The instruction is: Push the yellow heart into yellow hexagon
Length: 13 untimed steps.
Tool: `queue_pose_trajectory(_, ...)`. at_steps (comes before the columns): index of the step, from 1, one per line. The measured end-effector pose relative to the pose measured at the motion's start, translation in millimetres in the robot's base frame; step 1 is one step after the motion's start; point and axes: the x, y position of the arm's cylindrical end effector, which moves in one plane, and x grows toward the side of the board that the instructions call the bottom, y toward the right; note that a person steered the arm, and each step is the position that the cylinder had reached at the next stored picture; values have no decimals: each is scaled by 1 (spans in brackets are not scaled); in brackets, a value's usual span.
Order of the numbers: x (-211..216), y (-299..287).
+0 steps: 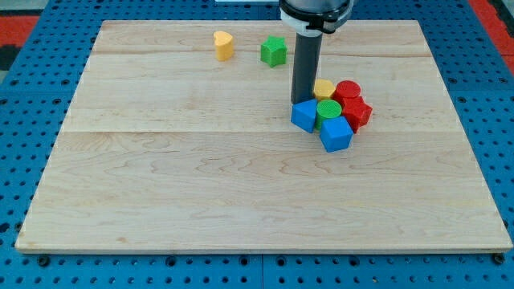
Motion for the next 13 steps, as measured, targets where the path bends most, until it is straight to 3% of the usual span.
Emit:
queue_pose_trajectory(2, 3, 3)
queue_pose_trajectory(4, -9, -78)
queue_pose_trajectory(6, -13, -80)
queue_pose_trajectory(8, -94, -174)
queue_pose_trajectory(10, -178, -157)
queue_pose_trajectory(11, -180, -136)
queue_pose_trajectory(13, -131, -142)
